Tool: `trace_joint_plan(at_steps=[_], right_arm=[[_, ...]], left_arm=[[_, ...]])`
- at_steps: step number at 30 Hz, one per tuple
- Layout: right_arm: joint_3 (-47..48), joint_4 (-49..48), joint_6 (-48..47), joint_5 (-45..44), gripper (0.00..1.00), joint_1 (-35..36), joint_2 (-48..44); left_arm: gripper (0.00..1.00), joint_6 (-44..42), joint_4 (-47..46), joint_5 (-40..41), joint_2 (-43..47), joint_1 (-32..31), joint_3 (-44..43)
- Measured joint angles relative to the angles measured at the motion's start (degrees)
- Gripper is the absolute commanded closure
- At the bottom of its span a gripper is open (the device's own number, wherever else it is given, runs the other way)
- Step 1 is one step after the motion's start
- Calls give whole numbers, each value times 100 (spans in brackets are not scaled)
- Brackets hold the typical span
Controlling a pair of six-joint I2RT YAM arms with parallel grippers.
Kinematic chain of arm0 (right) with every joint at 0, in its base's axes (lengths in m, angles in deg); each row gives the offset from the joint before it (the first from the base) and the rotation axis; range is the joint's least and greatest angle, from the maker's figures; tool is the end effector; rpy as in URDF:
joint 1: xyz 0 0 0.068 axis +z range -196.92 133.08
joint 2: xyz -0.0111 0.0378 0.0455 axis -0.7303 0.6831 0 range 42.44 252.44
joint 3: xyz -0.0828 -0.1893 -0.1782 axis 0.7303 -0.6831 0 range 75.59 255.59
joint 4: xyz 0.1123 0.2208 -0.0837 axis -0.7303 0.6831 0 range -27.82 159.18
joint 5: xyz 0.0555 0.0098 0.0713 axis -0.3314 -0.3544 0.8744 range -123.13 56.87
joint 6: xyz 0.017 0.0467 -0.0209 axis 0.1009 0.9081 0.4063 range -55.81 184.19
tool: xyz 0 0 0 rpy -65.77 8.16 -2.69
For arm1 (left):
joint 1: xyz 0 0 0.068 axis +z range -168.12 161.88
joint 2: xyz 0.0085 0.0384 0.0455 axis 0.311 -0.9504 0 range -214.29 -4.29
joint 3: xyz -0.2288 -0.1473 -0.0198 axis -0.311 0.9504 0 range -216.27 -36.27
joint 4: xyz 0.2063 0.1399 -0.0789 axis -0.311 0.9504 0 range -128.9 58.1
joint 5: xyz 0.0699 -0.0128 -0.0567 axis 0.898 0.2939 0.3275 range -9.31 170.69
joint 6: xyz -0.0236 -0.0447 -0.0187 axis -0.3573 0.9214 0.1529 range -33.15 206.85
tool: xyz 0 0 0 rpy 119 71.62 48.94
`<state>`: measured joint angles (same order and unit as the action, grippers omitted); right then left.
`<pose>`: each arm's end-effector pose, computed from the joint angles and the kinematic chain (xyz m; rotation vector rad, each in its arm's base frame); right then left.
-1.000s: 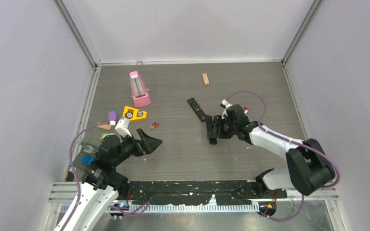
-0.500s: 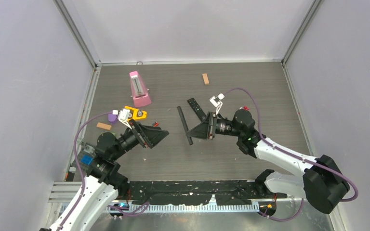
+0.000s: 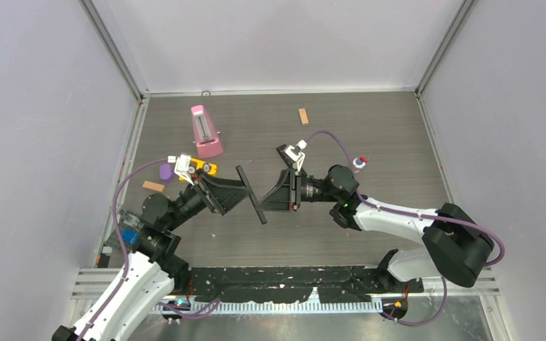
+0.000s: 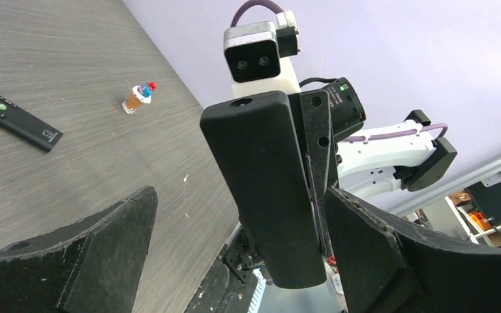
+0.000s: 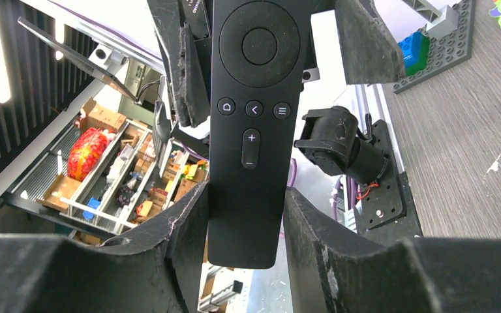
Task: Load the batteries into the remote control
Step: Adjust the remote control.
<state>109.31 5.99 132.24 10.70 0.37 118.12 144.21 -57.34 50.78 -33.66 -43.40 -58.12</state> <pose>0.1675 0.2178 0.2747 -0.5238 1.7168 2.0745 0.1223 -0.0775 0.2902 0.0526 1.5967 -1.5206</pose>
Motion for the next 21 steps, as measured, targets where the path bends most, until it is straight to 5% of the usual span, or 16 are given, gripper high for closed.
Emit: trace_joint_plan(at_steps=[6, 17, 19, 21], right_arm=[[275, 260, -258, 2, 76, 125, 214], [610, 1475, -1067, -4, 74, 142, 308], [614, 1521, -1132, 15, 70, 142, 348], [621, 1600, -1158, 4, 53, 142, 348]], left_arm=[[13, 396, -179, 22, -195, -42, 2], [78, 935, -361, 22, -675, -136, 39], [92, 1001, -352, 26, -693, -136, 70], [100, 1003, -339, 26, -695, -136, 103]])
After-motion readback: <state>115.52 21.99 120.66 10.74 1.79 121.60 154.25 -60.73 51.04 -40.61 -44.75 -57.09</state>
